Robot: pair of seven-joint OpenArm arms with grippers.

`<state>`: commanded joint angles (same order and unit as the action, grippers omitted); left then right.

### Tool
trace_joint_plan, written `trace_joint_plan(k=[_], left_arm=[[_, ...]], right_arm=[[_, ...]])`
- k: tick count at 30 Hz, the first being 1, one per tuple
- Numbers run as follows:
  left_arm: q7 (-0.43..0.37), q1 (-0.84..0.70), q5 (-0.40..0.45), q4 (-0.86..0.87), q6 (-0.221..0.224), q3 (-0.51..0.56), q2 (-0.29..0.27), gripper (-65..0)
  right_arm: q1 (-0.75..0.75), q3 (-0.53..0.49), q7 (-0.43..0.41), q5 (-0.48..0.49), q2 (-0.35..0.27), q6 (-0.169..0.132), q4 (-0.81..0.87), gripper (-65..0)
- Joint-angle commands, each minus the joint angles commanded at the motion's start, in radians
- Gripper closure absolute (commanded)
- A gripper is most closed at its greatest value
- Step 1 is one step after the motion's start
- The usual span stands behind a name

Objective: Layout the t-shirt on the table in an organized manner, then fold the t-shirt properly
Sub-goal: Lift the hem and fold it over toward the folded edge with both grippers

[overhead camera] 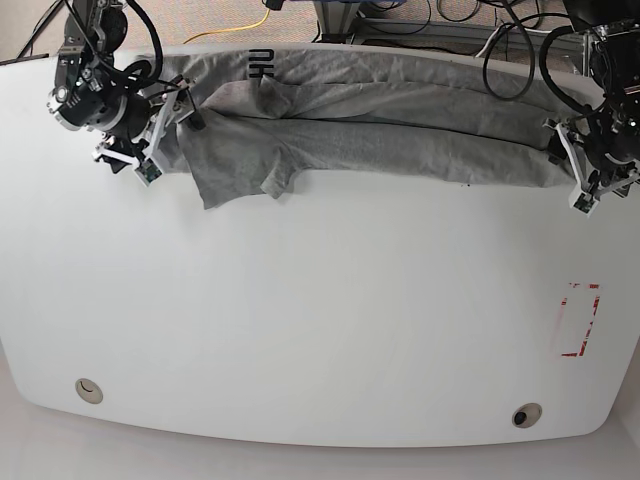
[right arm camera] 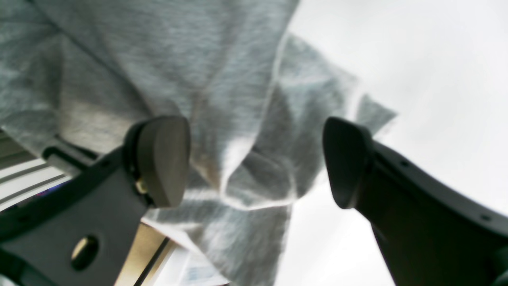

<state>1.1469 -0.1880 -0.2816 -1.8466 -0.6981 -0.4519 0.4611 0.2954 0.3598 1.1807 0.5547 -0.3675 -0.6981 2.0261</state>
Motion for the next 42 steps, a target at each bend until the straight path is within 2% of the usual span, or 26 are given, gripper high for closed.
trace_joint_plan(k=[5, 7, 11, 12, 15, 21, 22, 27, 32, 36, 38, 42], left_arm=[[0.012, -0.003, -0.021, -0.103, 0.000, -0.084, -0.003, -42.8], [0.046, 0.000, -0.083, -0.114, 0.000, -0.118, -0.002, -42.8], [0.057, -0.012, -0.204, -0.123, 0.000, -0.166, -0.002, -42.6], [0.057, -0.025, -0.210, -0.121, 0.000, -0.173, -0.003, -42.6], [0.057, -0.080, -0.213, -0.120, 0.000, -0.184, -0.015, -42.5], [0.052, -0.178, -0.213, -0.115, 0.000, -0.184, -0.063, -42.1], [0.052, -0.184, -0.213, -0.114, 0.000, -0.184, -0.069, -41.3], [0.052, -0.196, -0.212, -0.068, 0.000, -0.183, -0.103, -35.8], [0.049, -0.190, -0.212, 0.040, 0.000, -0.155, -0.098, -35.8], [-0.026, -0.169, -0.212, 0.132, 0.000, -0.103, -0.094, -35.8], [-0.064, -0.166, -0.212, 0.189, 0.000, -0.064, -0.071, -35.8], [-0.089, -0.158, -0.212, 0.244, 0.000, -0.032, -0.064, -35.8]], right_arm=[[-0.061, 0.044, 0.000, 0.066, -0.006, 0.000, -0.003, -50.3], [-0.092, 0.052, 0.000, 0.127, -0.006, 0.000, -0.003, -50.3], [-0.109, 0.049, 0.000, 0.236, 0.002, 0.000, -0.008, -49.9], [-0.107, 0.049, 0.000, 0.247, 0.003, 0.000, -0.008, -49.8], [-0.086, 0.048, 0.000, 0.262, 0.046, 0.000, -0.035, -40.4], [-0.025, 0.046, 0.000, 0.213, 0.086, 0.000, -0.057, -7.5], [-0.020, 0.046, 0.000, 0.207, 0.089, 0.000, -0.058, -5.1], [-0.002, -0.014, -0.002, 0.161, 0.091, 0.000, -0.098, -5.5], [-0.003, -0.029, -0.017, 0.083, 0.098, 0.000, -0.193, -5.4], [-0.009, -0.032, -0.077, 0.018, 0.097, 0.000, -0.259, -5.4], [-0.028, -0.032, -0.089, -0.020, 0.092, 0.000, -0.299, -5.4], [-0.075, -0.032, -0.092, -0.075, 0.087, 0.000, -0.354, -5.4]])
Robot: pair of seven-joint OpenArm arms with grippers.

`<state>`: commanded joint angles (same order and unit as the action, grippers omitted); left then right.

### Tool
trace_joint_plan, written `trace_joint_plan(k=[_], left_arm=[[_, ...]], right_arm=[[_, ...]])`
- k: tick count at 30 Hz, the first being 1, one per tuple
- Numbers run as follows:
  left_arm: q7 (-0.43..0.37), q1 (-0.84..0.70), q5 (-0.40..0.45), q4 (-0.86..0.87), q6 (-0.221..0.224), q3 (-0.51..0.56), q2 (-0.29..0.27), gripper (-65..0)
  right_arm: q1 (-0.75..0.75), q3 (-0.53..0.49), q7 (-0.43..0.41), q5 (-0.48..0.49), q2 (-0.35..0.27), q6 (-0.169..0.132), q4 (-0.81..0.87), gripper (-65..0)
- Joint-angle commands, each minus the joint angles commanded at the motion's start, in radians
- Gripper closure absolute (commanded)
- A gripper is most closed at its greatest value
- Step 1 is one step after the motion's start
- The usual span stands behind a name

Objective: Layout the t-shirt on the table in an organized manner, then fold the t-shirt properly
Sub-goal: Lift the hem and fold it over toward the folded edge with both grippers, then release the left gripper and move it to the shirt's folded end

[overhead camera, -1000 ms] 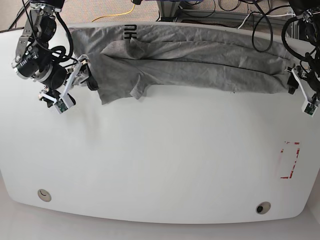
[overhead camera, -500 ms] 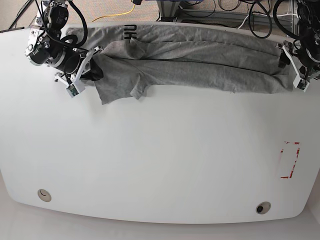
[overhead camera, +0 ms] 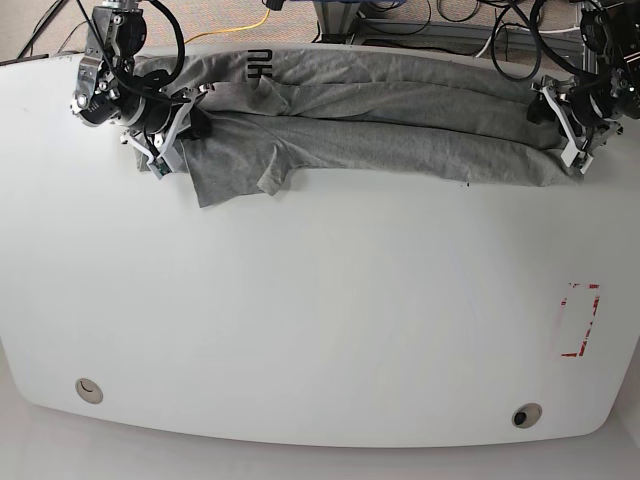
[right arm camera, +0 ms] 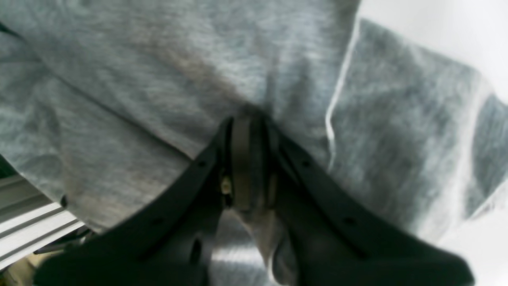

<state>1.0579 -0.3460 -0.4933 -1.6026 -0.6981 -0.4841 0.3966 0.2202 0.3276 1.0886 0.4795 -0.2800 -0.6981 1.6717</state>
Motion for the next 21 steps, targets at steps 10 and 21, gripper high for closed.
trace_joint_plan(k=[10, 21], left_arm=[[-0.003, 0.175, 0.002, 0.135, 0.000, 0.041, 0.002, -35.8], [0.002, 0.259, 0.078, 0.103, 0.000, 0.098, 0.000, -35.8]], right_arm=[[-0.153, 0.000, -0.046, -0.127, -0.025, 0.000, -0.153, -5.5], [-0.190, -0.002, -0.078, -0.189, -0.020, 0.000, -0.160, -5.5]])
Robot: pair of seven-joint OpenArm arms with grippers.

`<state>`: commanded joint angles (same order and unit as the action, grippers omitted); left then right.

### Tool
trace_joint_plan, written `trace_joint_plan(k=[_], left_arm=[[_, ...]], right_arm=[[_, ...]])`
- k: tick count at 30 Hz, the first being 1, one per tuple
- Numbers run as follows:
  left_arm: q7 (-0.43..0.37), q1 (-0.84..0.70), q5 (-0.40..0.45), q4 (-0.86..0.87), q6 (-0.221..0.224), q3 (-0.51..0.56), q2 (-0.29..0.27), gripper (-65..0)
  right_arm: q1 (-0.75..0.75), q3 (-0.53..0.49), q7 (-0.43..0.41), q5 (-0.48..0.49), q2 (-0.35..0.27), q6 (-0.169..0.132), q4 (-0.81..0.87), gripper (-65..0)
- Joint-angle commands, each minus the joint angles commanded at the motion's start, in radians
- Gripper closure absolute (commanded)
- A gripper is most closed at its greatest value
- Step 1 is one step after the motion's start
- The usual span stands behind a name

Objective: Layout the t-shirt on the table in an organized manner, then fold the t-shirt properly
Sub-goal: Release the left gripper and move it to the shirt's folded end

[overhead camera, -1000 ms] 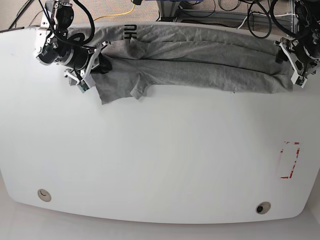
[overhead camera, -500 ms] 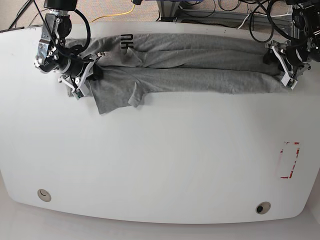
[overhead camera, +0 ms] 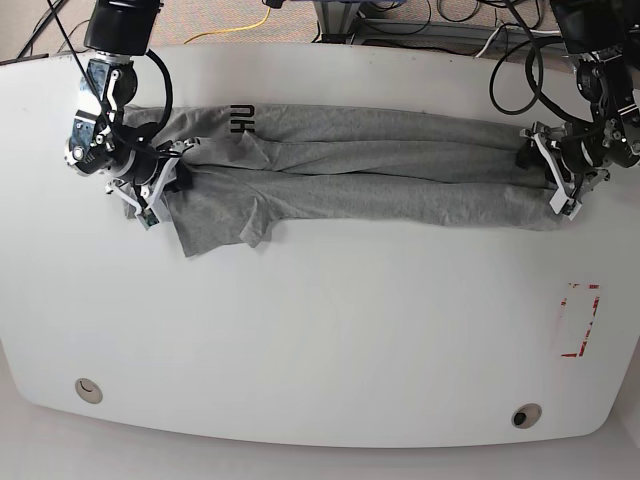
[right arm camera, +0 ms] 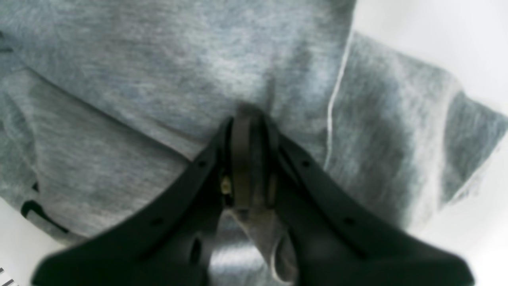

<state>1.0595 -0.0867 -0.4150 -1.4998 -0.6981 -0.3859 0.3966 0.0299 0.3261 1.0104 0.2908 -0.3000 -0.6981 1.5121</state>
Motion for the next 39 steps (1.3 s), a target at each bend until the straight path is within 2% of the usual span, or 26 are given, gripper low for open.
trace_joint_plan(k=[4, 10, 13, 15, 18, 24, 29, 34, 39], left_arm=[[0.023, -0.003, 0.000, -0.124, 0.000, -0.005, 0.002, -36.2], [0.153, 0.003, 0.000, -0.305, 0.000, -0.072, 0.003, -36.7], [0.167, 0.011, 0.000, -0.359, 0.000, -0.097, 0.003, -39.3], [0.183, 0.055, 0.002, -0.358, 0.000, -0.123, 0.003, -43.7], [0.212, 0.120, 0.003, -0.310, 0.000, -0.163, 0.012, -47.4], [0.209, 0.250, 0.002, -0.091, 0.000, -0.190, 0.012, -47.8], [0.153, 0.295, 0.002, 0.055, 0.000, -0.184, 0.011, -47.8], [0.144, 0.342, 0.000, 0.160, 0.000, -0.155, 0.009, -47.8], [0.089, 0.348, 0.002, 0.227, 0.000, -0.141, -0.031, -47.8]], right_arm=[[0.000, 0.000, -0.002, 0.000, 0.000, 0.000, 0.000, -5.5], [0.000, 0.000, -0.002, 0.000, 0.002, 0.000, 0.000, -5.5], [0.000, 0.000, -0.002, 0.000, 0.003, 0.000, 0.000, -5.5], [0.000, 0.000, -0.002, 0.000, 0.003, 0.000, 0.000, -5.5], [0.000, 0.000, -0.003, 0.002, 0.003, 0.000, 0.000, -5.5], [0.000, 0.000, -0.003, 0.003, 0.005, 0.000, 0.000, -5.5], [0.000, 0.000, -0.003, 0.003, 0.005, 0.000, 0.000, -5.5], [0.000, 0.002, -0.003, 0.003, 0.005, 0.000, 0.000, -5.5], [0.002, 0.002, -0.003, 0.003, 0.005, 0.000, 0.000, -5.5]])
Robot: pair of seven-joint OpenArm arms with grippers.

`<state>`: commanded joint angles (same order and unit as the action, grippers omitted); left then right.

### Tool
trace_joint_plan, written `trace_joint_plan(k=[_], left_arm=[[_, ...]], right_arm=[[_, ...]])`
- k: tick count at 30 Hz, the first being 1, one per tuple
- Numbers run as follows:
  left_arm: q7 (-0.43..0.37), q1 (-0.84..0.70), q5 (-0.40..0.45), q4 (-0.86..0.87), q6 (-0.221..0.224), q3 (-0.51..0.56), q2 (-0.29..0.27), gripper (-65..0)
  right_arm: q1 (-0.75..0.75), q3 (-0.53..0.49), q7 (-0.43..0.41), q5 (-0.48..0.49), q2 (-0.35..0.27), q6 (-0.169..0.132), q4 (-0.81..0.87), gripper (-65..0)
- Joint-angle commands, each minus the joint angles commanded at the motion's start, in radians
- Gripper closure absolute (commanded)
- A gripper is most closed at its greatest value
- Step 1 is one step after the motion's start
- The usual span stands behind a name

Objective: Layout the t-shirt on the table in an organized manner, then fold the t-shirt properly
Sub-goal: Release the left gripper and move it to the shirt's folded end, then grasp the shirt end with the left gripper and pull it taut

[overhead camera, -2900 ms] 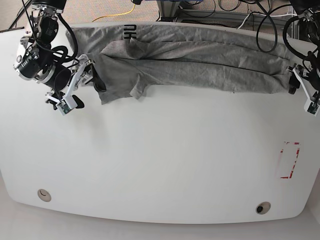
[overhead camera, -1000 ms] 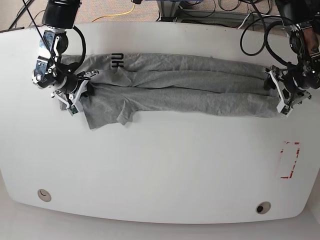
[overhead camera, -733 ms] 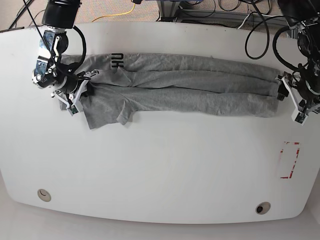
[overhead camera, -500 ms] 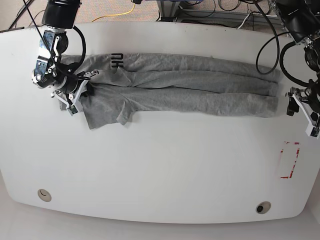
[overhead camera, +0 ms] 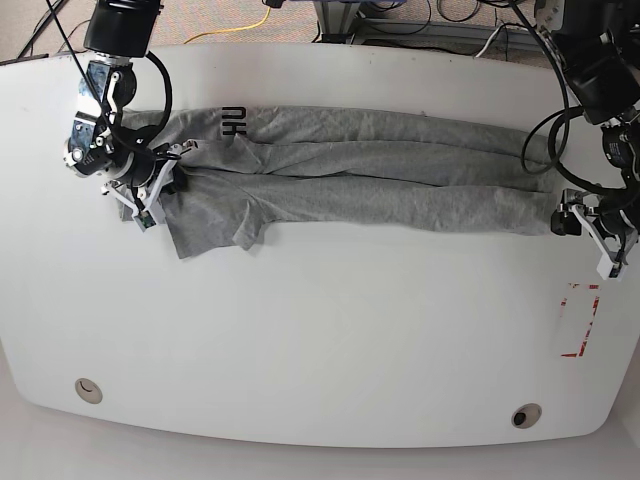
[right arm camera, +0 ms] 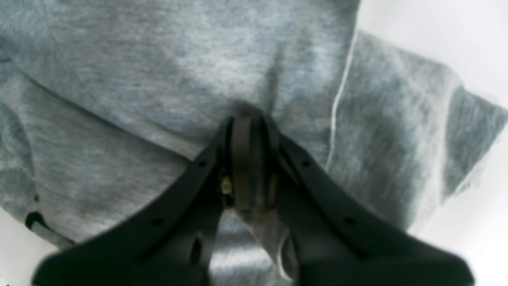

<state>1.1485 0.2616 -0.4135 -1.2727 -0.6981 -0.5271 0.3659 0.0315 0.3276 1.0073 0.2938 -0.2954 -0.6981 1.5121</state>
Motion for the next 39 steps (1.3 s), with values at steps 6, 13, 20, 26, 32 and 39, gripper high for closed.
trace_joint_plan(k=[6, 13, 20, 26, 32, 39], left_arm=[[-0.057, 0.008, 0.000, 0.071, 0.000, 0.074, -0.003, -47.4], [-0.071, 0.009, 0.005, 0.118, 0.000, 0.078, -0.028, -47.2], [-0.071, 0.005, 0.006, 0.118, 0.000, 0.126, -0.031, -46.9], [-0.072, 0.003, 0.006, 0.118, 0.000, 0.140, -0.031, -38.5], [-0.084, 0.003, 0.006, 0.117, 0.000, 0.138, -0.028, -25.6], [-0.086, 0.003, 0.000, 0.081, 0.000, 0.137, -0.025, -12.9]], right_arm=[[0.000, 0.000, 0.000, 0.000, 0.018, 0.000, 0.003, -5.5], [0.000, 0.000, 0.000, 0.000, 0.025, 0.000, 0.003, -5.5], [0.002, 0.000, 0.000, 0.000, 0.026, 0.000, 0.003, -5.5], [0.002, 0.002, 0.000, 0.000, 0.026, 0.000, 0.003, -5.5], [0.002, 0.003, 0.000, 0.000, 0.026, 0.000, 0.003, -5.5], [0.002, 0.003, 0.000, 0.000, 0.026, 0.000, 0.003, -5.5]])
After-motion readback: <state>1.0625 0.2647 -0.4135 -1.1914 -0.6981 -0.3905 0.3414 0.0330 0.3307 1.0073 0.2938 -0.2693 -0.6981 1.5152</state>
